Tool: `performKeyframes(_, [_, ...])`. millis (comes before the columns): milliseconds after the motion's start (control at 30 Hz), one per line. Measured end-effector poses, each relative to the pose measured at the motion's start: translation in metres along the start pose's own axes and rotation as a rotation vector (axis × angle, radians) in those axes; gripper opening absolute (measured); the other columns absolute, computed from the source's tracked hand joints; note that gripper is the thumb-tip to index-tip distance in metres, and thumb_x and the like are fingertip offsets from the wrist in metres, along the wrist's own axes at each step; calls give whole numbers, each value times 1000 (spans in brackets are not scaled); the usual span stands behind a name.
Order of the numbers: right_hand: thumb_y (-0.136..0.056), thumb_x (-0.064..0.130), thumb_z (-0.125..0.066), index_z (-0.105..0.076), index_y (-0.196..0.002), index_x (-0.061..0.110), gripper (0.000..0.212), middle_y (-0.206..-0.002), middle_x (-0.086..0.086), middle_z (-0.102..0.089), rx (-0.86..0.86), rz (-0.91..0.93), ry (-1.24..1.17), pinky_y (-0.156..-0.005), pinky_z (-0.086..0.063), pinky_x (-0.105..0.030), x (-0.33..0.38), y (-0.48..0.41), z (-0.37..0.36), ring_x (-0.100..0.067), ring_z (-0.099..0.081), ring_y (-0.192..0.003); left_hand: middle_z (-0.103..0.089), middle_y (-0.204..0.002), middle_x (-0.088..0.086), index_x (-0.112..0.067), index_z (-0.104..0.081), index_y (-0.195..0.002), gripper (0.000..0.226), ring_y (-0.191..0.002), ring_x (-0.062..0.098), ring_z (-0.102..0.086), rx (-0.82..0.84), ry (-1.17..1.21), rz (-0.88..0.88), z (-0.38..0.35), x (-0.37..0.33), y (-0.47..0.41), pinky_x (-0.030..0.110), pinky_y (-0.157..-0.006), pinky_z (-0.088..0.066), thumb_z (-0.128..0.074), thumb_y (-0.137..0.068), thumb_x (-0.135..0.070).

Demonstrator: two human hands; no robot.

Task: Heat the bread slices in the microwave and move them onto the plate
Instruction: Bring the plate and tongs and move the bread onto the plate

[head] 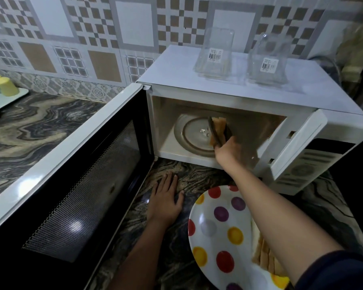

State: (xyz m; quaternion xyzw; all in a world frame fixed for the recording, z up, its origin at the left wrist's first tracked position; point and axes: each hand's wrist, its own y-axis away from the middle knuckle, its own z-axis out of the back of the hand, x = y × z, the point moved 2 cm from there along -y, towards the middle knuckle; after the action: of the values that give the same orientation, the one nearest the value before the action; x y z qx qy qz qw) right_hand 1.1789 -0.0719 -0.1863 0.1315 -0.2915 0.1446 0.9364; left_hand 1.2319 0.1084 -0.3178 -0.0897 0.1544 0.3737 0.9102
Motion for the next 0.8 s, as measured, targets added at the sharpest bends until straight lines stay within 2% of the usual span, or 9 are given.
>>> performKeyframes(100, [-94,30,-50,-33,-136,10,50,-130,-16,-50,17,11,42,-86,-46,-43,0,3,3,-36,-53,-116,-8,-159,-6,-27,-12,-150,69,-146,8,0,-2,-4,11,-2,1,-1,26,-115,6,-9,-86,-55])
performKeyframes(233, [-94,31,-50,-33,-136,10,51,-131,-16,-50,-7,17,39,-88,-46,-44,-5,12,8,-35,-52,-117,-10,-159,-5,-25,-15,-150,81,-146,9,-2,-7,-7,2,-5,1,-2,28,-117,3,1,-78,-59])
performKeyframes(333, [-94,34,-50,-43,-123,12,38,-120,-11,-58,-67,18,24,-78,-42,-38,-14,28,14,-31,-56,-109,-8,-159,-4,-24,-12,-150,84,-146,9,0,15,-29,-1,-6,1,-2,28,-116,5,6,-75,-58])
performKeyframes(400, [-93,35,-50,-43,-122,13,37,-118,-10,-58,-88,25,-2,-72,-40,-35,-21,41,17,-30,-57,-106,-6,-159,-2,-22,-10,-150,84,-146,10,1,35,-43,-12,-4,1,-1,30,-117,4,8,-76,-57])
performKeyframes(533, [-93,38,-50,-41,-126,13,42,-122,-11,-57,-110,23,-1,-77,-45,-38,-34,74,24,-32,-57,-108,-7,-159,1,-18,-10,-150,70,-147,13,-1,76,-45,-32,0,-1,17,30,-118,1,0,-89,-50])
performKeyframes(667, [-93,37,-50,-42,-124,12,40,-118,-11,-58,-151,9,16,-68,-41,-33,-52,115,33,-32,-58,-104,-10,-159,2,-18,-8,-151,59,-147,14,-6,66,-44,-102,5,6,47,31,-118,-4,-15,-97,-41])
performKeyframes(800, [-93,35,-52,-40,-127,10,44,-119,-14,-58,-154,-48,-37,-70,-43,-35,-73,152,31,-33,-59,-104,-8,-159,3,-15,-9,-150,72,-147,15,-3,80,-105,-159,7,15,71,30,-118,-1,3,-87,-47])
